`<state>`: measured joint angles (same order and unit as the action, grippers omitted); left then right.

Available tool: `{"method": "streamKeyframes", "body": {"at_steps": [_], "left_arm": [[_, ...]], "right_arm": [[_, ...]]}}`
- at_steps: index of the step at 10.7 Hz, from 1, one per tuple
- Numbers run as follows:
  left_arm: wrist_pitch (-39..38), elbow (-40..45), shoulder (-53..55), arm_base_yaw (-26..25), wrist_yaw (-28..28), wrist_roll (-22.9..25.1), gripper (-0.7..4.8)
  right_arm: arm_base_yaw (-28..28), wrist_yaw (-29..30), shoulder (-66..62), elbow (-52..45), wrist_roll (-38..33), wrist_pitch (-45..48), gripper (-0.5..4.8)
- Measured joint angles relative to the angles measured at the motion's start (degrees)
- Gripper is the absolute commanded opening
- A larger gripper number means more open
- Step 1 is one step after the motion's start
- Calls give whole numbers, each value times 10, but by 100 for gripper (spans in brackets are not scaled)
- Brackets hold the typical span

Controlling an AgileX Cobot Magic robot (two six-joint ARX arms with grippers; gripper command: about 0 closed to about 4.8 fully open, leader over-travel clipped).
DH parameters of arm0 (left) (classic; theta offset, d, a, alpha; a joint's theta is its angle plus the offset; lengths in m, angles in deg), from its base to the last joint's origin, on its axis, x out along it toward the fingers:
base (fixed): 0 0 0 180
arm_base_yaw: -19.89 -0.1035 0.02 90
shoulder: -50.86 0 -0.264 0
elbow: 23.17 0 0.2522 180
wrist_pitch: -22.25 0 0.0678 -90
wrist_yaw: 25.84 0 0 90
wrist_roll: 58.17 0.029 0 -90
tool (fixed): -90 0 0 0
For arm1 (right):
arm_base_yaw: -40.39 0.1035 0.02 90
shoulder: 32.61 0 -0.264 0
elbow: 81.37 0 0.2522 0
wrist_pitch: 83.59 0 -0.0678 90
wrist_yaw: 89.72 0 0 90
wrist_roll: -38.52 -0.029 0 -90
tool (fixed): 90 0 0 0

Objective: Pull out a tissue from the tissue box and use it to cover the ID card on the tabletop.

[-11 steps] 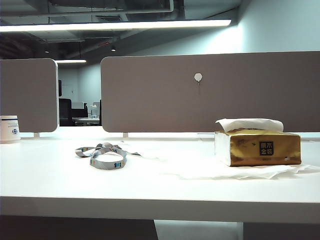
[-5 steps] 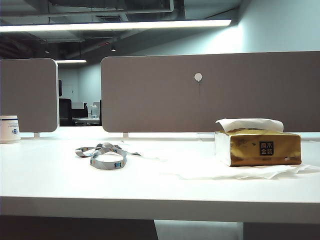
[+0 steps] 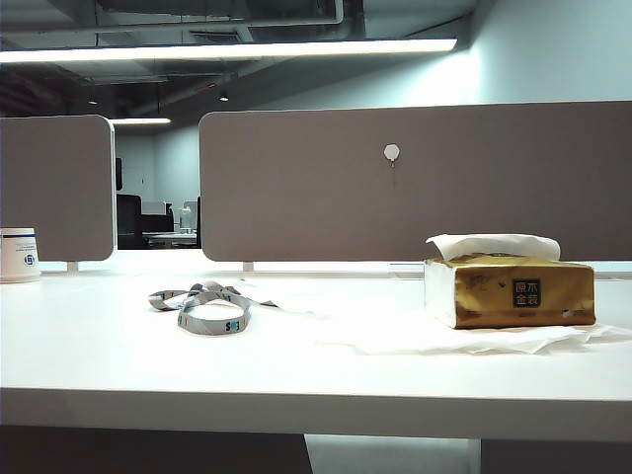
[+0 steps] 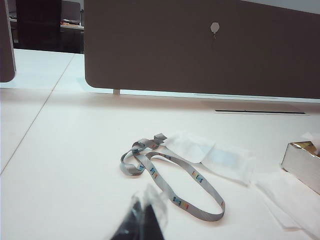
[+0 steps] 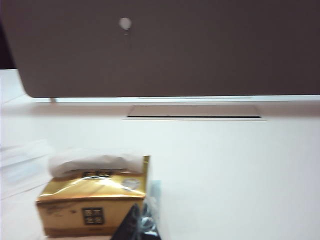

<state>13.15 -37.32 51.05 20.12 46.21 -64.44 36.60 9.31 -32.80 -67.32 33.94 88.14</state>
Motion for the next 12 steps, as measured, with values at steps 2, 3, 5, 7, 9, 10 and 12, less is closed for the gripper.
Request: {"method": "streamKeyframes", "body": {"at_steps": [2,3,5,7,9,10,12], "left_arm": [[0,0,0,0,0,0,-6],[0,0,0,0,0,0,-6],[0,0,0,0,0,0,-6],[-3,0,0,0,0,0,-6],[-3,0,0,0,0,0,-6],[-3,0,0,0,0,0,-6],[-9,0,0,0,0,0,-6]], "right_arm": [[47,-7,0,0,2,1,-6],[105,-83,0,0,26,2,-6],[125,-150,0,0,45,0,-6],[111,-154,0,0,62,0,-5],[96,-153,0,0,66,0,-5],[81,-149,0,0,66,0,-5],[78,-108,0,0,63,-10,-5]]}}
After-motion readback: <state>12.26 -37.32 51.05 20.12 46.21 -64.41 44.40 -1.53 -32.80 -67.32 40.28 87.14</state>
